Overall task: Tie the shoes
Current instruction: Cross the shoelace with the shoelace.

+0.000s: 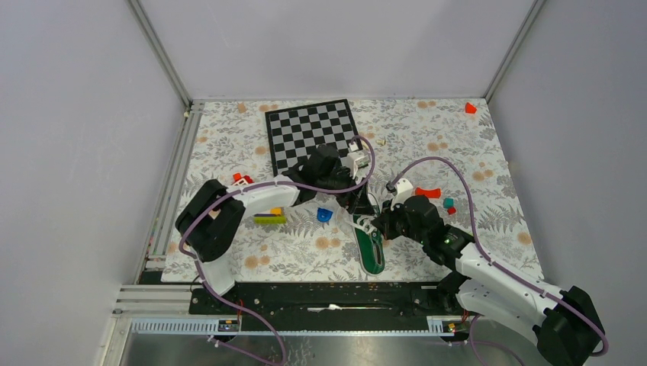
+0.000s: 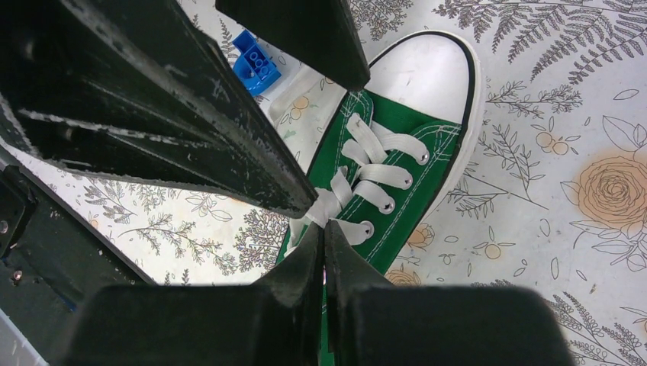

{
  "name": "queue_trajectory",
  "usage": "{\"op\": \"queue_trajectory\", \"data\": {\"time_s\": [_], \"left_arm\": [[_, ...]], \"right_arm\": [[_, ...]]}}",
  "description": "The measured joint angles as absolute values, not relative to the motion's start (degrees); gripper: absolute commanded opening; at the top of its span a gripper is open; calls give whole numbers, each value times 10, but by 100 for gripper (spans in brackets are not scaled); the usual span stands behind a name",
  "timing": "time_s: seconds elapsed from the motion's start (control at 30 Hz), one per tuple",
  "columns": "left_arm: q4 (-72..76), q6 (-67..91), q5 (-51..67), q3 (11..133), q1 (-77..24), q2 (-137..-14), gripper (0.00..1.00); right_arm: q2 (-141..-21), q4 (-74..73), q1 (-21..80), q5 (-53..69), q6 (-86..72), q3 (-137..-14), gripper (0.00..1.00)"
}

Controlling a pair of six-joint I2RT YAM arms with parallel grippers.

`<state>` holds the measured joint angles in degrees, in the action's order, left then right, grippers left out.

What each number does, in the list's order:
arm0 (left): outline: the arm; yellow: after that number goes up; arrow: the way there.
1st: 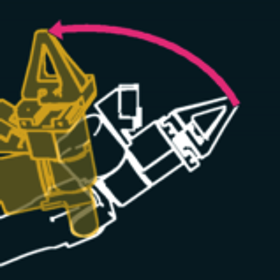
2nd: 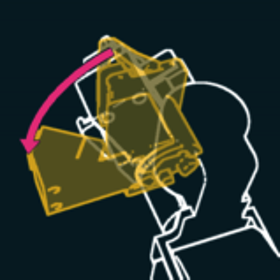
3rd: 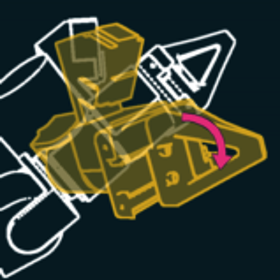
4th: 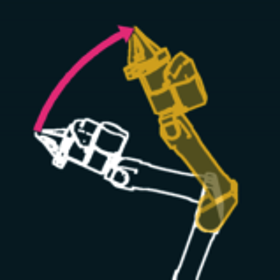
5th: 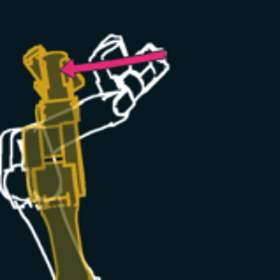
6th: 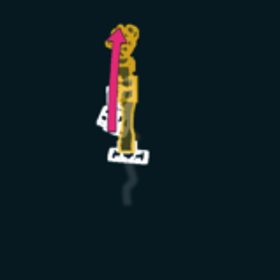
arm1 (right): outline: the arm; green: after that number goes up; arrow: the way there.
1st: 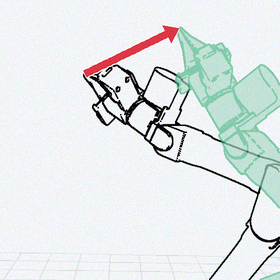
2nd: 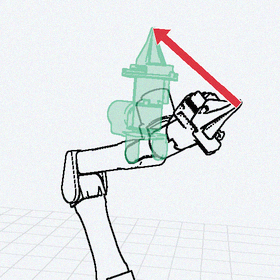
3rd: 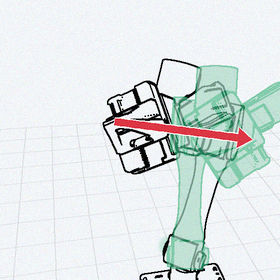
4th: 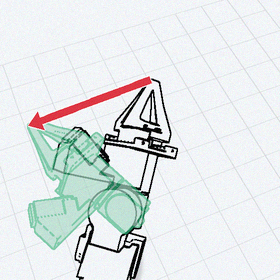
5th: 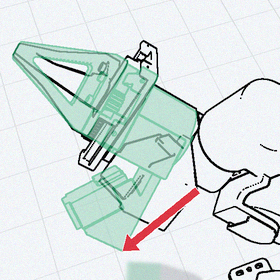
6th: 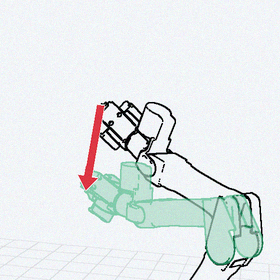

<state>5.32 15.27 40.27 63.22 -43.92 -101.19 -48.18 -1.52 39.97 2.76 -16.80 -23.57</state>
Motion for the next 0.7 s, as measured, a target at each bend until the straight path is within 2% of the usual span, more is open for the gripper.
{"op": "queue_trajectory", "data": {"time_s": [0.5, 0.6, 0.67, 0.7], "left_arm": [[62, 162, 423, 606, -447, -1017, 67], [62, 163, 423, 606, -453, -1025, 57], [59, 163, 425, 606, -457, -1033, 41], [57, 163, 425, 607, -458, -1037, 29]], "right_arm": [[-482, -16, 397, 28, -169, -236, 0], [-482, -16, 396, 30, -170, -236, 0], [-482, -18, 396, 30, -169, -236, 0], [-483, -20, 395, 30, -169, -236, 0]]}}
